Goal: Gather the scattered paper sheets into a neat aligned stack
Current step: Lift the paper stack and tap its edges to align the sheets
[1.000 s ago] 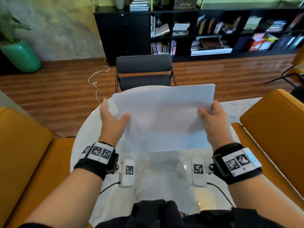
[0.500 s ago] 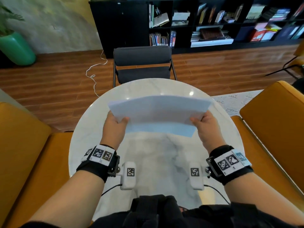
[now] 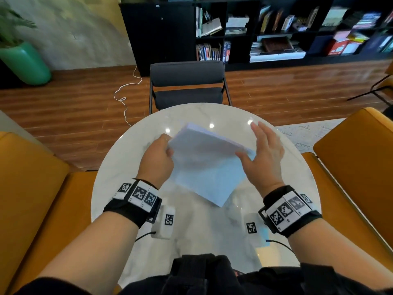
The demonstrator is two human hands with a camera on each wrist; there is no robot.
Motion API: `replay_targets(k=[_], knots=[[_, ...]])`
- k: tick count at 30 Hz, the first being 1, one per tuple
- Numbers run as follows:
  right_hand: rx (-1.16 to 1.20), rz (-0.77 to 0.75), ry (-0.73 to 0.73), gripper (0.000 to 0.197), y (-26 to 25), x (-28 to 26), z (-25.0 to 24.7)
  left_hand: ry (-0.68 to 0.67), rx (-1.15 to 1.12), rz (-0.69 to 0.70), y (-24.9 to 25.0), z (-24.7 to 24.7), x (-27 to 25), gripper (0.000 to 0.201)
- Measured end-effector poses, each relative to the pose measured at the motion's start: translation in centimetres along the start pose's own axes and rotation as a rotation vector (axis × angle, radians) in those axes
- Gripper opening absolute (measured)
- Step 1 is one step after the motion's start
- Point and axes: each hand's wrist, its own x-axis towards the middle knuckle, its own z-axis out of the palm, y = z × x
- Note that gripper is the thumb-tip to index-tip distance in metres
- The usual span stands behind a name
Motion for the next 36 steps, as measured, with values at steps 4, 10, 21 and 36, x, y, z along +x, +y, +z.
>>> replay_targets(k=[4, 10, 21, 36], knots=[[0.19, 0.1, -0.293, 0.008, -2.2, -0.1, 0.7, -0.015, 0.132, 0.215, 2.3, -0.1, 0.5, 0.021], [0.651, 0.371, -0.159, 0.019, -0.5, -0.6, 0.3, 0.136, -0.263, -0.127, 0.0, 0.0, -1.1, 0.072], [0.948, 0.372, -0.101, 0.034, -1.1, -0.1, -1.0, 0.025, -0.631, -0.226, 3.5, 0.0, -1.9, 0.035], [0.495, 0.486, -0.291, 0.023, 3.2, -4.1, 2.6, -0.111, -0.152, -0.232, -1.6, 3.8, -3.6, 0.03]])
